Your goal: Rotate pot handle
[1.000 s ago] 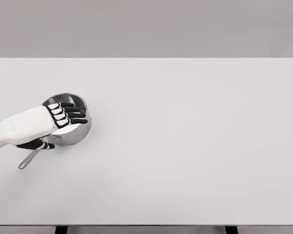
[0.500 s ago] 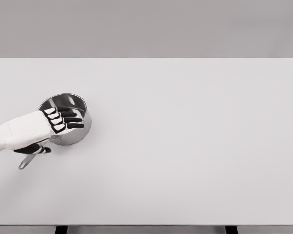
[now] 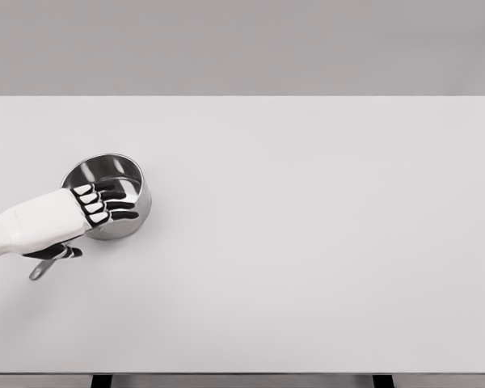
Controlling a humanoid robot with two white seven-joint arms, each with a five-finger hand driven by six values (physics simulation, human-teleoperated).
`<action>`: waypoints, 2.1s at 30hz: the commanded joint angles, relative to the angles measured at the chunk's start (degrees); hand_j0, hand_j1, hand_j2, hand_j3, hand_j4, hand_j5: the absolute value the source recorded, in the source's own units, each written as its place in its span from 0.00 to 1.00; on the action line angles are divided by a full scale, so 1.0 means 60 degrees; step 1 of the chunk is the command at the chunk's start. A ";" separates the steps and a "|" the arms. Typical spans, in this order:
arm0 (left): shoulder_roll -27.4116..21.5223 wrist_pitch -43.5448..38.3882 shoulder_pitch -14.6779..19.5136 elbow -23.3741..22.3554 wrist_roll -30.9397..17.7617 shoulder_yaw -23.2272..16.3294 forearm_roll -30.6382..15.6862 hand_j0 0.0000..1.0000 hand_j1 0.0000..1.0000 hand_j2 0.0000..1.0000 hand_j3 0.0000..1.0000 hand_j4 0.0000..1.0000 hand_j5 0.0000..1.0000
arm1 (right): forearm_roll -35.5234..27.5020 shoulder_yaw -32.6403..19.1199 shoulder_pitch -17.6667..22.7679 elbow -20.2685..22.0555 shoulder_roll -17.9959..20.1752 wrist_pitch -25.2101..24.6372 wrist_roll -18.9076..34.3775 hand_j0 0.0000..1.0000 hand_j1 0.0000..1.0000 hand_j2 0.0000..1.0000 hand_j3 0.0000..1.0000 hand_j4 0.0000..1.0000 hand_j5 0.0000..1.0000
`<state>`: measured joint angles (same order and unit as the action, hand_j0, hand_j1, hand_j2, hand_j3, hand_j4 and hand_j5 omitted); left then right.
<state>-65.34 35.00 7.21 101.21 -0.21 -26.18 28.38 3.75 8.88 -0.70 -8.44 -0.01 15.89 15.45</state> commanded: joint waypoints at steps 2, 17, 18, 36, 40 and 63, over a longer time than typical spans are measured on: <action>-0.0009 0.0000 0.0000 -0.0009 0.0006 0.0145 0.0089 1.00 1.00 1.00 1.00 1.00 1.00 | 0.0004 -0.0001 0.0000 0.0000 0.0001 0.0003 0.0003 1.00 1.00 1.00 1.00 1.00 1.00; -0.0038 0.0000 0.0000 -0.0009 0.0006 0.0365 0.0162 1.00 1.00 1.00 1.00 1.00 1.00 | 0.0004 -0.0001 0.0000 0.0000 0.0001 0.0003 0.0003 1.00 1.00 1.00 1.00 1.00 1.00; -0.0038 0.0000 0.0000 0.0006 0.0006 0.0423 0.0162 1.00 1.00 1.00 1.00 1.00 1.00 | 0.0004 -0.0001 0.0000 0.0000 0.0001 0.0003 0.0003 1.00 1.00 1.00 1.00 1.00 1.00; -0.0082 0.0000 -0.0088 -0.0009 0.0006 0.0878 0.0250 1.00 1.00 1.00 1.00 1.00 1.00 | 0.0004 -0.0001 0.0000 0.0000 0.0001 0.0003 0.0003 1.00 1.00 1.00 1.00 1.00 1.00; -0.0082 0.0000 -0.0557 -0.0009 0.0006 0.1361 0.0338 1.00 1.00 1.00 1.00 1.00 1.00 | 0.0004 -0.0001 0.0015 0.0000 0.0001 0.0003 0.0003 1.00 1.00 1.00 1.00 1.00 1.00; -0.0097 0.0000 -0.0893 -0.0009 -0.0009 0.1581 0.0514 1.00 1.00 1.00 1.00 1.00 1.00 | 0.0004 -0.0001 0.0000 0.0000 0.0001 0.0003 0.0003 1.00 1.00 1.00 1.00 1.00 1.00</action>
<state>-65.78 35.00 1.85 101.16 -0.27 -16.77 31.84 3.75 8.88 -0.70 -8.44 -0.01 15.89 15.45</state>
